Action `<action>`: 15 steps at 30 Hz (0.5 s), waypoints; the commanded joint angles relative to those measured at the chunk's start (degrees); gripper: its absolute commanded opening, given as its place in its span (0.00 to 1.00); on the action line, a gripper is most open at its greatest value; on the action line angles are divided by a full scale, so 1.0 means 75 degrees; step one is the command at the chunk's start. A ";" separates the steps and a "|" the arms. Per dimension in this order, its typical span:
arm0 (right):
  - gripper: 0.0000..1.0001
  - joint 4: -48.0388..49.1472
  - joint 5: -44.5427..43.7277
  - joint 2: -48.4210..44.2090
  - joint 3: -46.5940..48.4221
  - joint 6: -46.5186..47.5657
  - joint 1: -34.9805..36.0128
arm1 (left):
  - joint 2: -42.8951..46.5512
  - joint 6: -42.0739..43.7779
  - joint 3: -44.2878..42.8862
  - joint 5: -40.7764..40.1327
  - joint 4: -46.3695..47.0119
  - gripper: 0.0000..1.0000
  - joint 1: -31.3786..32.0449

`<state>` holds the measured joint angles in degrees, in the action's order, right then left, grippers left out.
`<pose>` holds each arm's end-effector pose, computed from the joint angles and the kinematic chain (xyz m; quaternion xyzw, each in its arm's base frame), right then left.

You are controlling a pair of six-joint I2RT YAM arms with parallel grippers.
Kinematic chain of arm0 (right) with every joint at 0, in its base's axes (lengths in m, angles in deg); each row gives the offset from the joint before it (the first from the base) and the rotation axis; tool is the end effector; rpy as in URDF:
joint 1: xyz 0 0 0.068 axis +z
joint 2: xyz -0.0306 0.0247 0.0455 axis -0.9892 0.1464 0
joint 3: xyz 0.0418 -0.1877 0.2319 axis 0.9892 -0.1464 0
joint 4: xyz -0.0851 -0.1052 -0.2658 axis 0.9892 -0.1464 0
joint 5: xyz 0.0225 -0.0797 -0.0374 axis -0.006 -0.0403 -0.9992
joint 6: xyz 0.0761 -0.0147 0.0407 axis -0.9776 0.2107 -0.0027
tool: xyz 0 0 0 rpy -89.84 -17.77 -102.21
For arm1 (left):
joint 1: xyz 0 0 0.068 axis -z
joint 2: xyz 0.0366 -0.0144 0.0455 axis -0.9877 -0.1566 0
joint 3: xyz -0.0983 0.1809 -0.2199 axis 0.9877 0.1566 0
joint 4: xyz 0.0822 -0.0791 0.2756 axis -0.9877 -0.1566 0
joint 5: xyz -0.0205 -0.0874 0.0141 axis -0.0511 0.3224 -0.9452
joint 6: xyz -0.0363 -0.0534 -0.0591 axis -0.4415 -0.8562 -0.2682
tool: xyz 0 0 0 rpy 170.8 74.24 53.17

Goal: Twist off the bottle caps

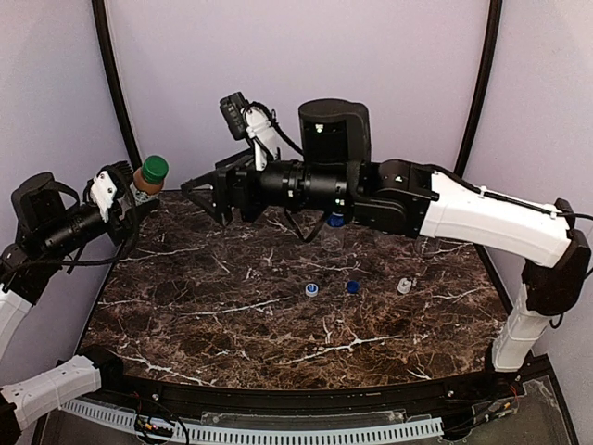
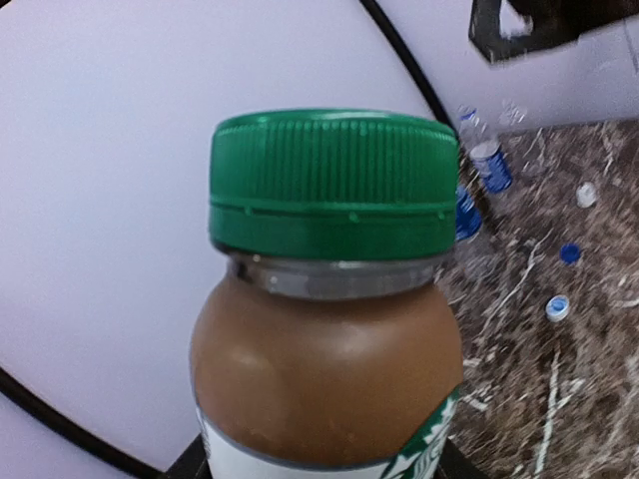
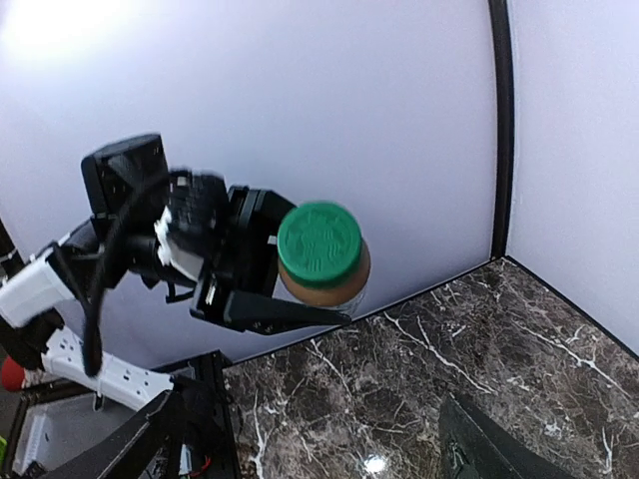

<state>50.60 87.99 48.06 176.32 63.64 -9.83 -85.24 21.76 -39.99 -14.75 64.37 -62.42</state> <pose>0.1559 0.4799 0.4659 -0.3776 0.6227 0.4609 0.5072 0.1730 -0.0861 0.4182 0.4257 0.5641 -0.0190 0.7073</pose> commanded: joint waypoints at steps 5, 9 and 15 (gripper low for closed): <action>0.87 -0.0593 -0.0087 0.1327 0.1985 -0.1933 -0.0354 | 0.0210 0.6159 0.0842 -0.3391 0.2965 0.40 0.0611; 0.85 -0.0264 0.0313 0.1925 0.2608 -0.2143 -0.0516 | 0.0402 0.7374 0.1217 -0.3447 0.4066 0.39 0.0877; 0.80 0.0455 0.0728 0.2223 0.2675 -0.2496 -0.0626 | 0.0461 0.8981 0.2012 -0.3027 0.5317 0.37 0.0976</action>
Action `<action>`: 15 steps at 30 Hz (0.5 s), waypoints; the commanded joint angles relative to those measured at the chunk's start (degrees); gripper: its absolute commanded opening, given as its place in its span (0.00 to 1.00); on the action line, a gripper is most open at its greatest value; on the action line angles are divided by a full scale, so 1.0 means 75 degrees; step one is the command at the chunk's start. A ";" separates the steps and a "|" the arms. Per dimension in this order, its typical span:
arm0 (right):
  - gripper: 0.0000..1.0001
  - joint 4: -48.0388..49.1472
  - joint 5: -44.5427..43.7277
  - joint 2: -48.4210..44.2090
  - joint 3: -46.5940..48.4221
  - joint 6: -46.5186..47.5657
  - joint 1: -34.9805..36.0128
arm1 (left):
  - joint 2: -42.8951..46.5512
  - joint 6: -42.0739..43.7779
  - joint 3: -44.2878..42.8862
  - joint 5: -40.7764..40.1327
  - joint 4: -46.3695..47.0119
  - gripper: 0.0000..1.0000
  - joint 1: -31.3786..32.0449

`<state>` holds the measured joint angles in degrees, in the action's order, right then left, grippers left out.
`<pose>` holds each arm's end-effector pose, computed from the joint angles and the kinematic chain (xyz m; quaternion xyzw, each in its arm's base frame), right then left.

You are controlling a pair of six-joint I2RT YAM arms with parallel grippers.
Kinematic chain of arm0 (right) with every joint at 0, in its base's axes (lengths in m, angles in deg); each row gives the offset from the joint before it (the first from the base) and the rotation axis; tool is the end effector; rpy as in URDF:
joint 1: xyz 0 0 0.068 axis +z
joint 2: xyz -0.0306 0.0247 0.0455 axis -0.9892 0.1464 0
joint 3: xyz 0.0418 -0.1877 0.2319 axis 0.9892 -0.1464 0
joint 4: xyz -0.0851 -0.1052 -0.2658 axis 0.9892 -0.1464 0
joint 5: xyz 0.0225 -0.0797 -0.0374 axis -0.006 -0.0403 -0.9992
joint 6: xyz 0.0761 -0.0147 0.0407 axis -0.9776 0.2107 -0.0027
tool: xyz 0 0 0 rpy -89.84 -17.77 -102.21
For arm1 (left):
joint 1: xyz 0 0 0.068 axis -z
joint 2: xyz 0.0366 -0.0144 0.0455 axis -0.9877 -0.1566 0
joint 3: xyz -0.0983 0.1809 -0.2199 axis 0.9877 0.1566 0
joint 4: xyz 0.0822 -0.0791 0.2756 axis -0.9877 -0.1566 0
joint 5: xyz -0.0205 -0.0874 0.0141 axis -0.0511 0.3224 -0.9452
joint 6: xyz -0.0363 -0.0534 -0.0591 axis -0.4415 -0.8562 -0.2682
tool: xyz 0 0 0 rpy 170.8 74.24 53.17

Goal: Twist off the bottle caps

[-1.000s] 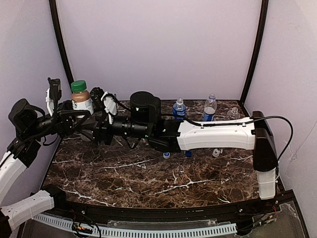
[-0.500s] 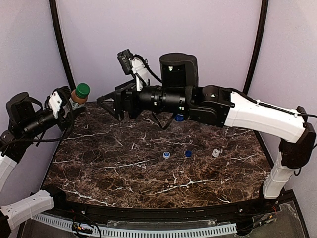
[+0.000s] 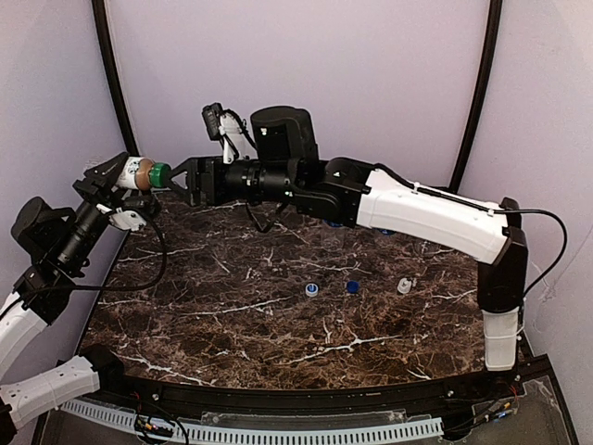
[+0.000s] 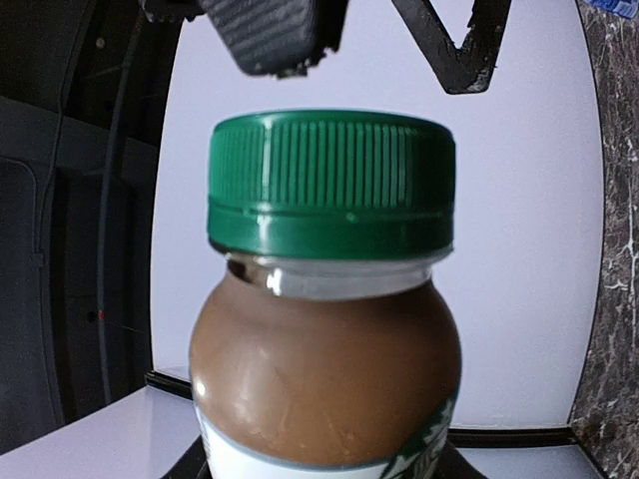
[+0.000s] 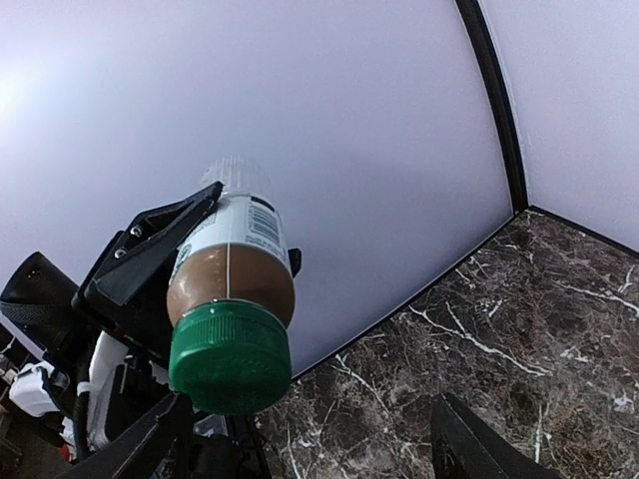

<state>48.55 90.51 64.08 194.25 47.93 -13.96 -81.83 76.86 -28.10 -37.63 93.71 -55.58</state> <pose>0.2153 0.5379 0.4492 -0.2789 0.6735 0.5197 0.4455 0.1753 -0.0789 0.4181 0.4697 0.3178 0.4554 0.6862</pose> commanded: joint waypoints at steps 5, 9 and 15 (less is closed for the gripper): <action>0.79 0.0951 0.0848 0.0293 0.0274 -0.0641 -0.0083 | -0.0127 0.1899 0.0487 -0.0002 0.1375 0.35 0.0121; 0.72 0.1055 0.1102 0.0450 0.0293 -0.0965 -0.0136 | -0.0136 0.1961 0.0511 0.0038 0.1440 0.34 0.0169; 0.63 0.1378 0.1620 0.0628 0.0466 -0.1185 -0.0266 | -0.0078 0.2128 0.0604 0.0109 0.1492 0.34 0.0202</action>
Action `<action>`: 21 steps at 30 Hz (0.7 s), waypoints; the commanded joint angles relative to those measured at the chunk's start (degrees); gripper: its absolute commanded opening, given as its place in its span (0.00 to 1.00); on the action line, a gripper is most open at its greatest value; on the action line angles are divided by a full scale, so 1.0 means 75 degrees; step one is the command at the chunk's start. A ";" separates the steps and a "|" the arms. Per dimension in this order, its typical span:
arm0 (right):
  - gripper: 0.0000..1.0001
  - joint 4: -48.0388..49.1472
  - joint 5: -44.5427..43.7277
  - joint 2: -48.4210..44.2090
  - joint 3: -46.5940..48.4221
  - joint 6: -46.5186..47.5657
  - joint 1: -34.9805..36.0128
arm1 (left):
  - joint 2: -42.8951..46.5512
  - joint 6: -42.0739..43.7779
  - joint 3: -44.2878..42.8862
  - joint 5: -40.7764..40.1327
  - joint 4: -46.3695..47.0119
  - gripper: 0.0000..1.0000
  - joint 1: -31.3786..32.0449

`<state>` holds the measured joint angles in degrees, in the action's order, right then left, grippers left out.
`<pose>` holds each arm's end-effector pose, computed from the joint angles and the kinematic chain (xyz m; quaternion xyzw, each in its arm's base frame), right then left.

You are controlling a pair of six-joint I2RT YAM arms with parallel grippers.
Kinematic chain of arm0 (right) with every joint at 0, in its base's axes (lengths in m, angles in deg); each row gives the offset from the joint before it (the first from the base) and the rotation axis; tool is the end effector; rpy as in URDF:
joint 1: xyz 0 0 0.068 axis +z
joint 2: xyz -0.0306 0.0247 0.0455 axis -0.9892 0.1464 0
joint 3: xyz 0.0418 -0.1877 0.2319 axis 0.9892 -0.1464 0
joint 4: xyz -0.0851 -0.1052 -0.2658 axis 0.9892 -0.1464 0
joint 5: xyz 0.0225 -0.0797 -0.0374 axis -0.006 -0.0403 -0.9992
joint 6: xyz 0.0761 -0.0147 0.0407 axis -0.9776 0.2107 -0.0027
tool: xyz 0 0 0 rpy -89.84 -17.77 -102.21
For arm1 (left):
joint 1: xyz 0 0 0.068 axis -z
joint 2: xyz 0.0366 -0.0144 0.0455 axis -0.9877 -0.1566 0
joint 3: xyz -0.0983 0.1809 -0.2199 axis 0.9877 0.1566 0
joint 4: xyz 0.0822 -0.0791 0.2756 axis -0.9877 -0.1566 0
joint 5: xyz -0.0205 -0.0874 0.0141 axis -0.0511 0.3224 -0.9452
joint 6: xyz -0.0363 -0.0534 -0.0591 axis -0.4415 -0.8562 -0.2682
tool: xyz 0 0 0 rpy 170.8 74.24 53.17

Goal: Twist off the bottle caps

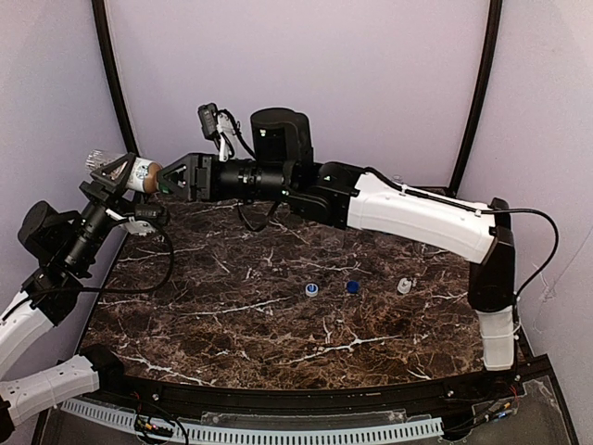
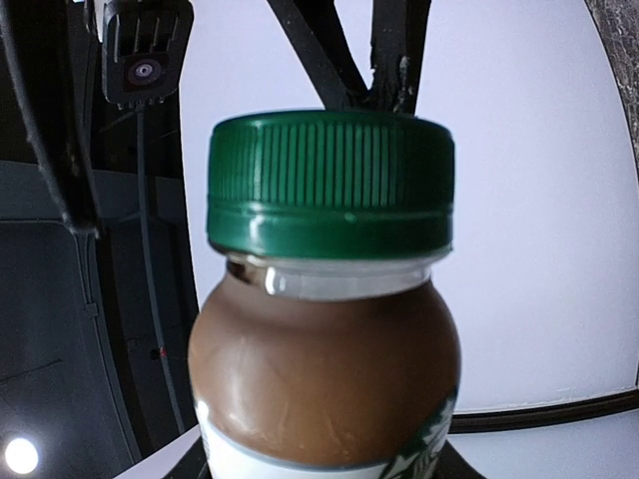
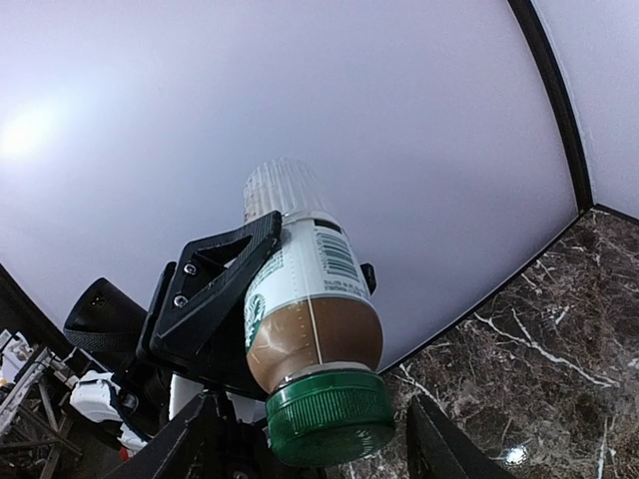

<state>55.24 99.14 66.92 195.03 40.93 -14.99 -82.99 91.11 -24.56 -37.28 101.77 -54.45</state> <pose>0.2200 0.5515 0.4445 -0.2743 0.6451 0.5943 0.3942 0.1792 -0.0856 0.4083 0.4867 0.2401 0.5394 0.6438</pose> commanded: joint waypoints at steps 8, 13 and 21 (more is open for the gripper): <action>0.58 0.0552 0.0828 0.0409 0.0395 -0.0582 -0.0215 | -0.0007 0.0100 0.0045 0.0029 0.0412 0.33 0.0087; 0.54 0.0644 0.0998 0.0413 0.0202 -0.0699 -0.0219 | -0.0084 -0.0114 -0.0083 -0.0078 0.0307 0.32 0.0088; 0.23 0.0837 0.1224 0.0323 0.0021 -0.0714 -0.0209 | -0.0106 -0.0280 -0.0101 -0.0146 0.0241 0.31 0.0093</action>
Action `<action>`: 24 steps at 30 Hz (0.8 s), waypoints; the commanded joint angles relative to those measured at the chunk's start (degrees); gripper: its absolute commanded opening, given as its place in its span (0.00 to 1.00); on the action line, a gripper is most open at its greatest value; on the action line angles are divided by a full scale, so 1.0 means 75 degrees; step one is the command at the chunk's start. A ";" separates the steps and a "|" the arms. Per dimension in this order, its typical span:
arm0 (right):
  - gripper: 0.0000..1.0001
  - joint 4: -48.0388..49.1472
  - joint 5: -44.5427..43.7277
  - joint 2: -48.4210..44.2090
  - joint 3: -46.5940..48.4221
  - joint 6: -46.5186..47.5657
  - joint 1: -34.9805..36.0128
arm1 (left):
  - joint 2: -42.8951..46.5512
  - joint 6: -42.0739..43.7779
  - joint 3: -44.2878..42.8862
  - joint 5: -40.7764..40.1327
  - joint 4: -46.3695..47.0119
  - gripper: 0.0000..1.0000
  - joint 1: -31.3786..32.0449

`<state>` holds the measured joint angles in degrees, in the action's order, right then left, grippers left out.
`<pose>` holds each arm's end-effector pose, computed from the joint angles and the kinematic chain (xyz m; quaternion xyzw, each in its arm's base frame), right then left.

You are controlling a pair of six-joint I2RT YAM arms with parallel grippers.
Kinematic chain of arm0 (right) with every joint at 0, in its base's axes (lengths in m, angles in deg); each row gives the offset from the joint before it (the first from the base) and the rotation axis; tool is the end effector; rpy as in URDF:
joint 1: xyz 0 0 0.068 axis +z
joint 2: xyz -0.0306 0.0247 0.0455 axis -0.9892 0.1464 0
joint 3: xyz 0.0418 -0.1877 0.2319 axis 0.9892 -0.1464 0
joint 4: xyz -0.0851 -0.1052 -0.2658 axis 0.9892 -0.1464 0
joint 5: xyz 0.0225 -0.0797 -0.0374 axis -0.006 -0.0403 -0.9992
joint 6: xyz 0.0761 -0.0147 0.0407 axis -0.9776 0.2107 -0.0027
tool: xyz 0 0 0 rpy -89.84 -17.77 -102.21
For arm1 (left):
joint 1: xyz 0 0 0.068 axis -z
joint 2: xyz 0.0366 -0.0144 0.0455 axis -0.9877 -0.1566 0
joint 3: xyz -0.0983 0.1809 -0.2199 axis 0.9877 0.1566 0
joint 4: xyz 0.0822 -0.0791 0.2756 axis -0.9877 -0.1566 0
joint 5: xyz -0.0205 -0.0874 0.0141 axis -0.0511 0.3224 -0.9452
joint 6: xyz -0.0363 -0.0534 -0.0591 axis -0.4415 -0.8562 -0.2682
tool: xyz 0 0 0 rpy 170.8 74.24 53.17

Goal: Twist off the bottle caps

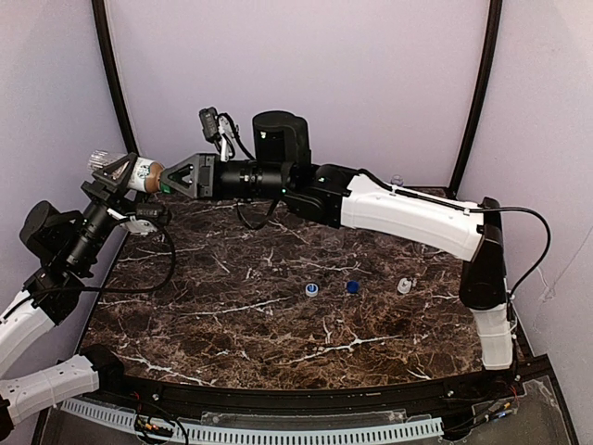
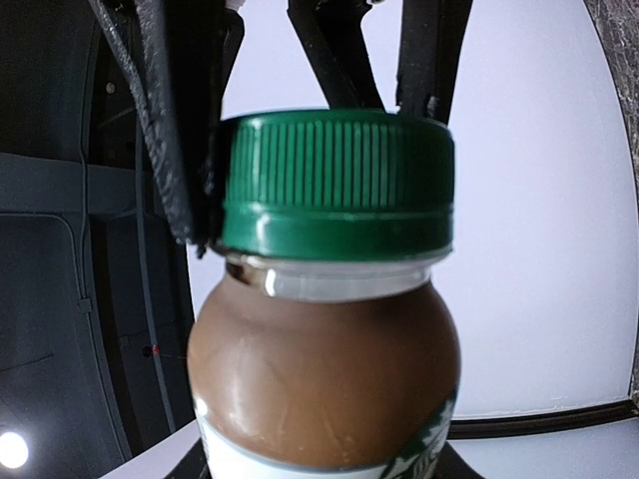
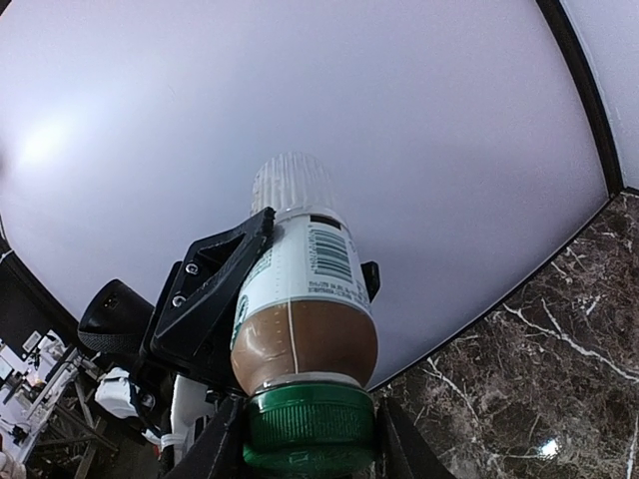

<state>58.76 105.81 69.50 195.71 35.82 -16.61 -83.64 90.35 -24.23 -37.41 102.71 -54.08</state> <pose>0.2323 0.5587 0.4326 -0.2741 0.6350 0.6329 0.3479 0.1814 -0.0880 0.4061 0.4858 0.2428 0.5334 0.6485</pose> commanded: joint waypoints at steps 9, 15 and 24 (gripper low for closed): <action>0.00 0.0096 0.0880 0.0053 0.0177 0.1158 0.0156 | -0.0137 -0.0972 -0.0539 -0.0312 -0.0615 0.28 0.0044; 0.00 -0.0950 -0.1050 -0.0431 -0.0320 0.5601 0.0790 | -0.0270 -0.3440 -0.2155 0.0656 -0.4517 0.26 0.0044; 0.00 -0.0943 -0.2408 -0.0985 -0.1296 0.9844 0.1181 | -0.0420 -0.4174 -0.3193 0.2628 -0.7747 0.24 0.0044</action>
<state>52.72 91.05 64.60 192.28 84.89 -9.90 -85.76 66.52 -44.89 -30.14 57.77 -54.40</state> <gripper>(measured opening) 0.372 0.491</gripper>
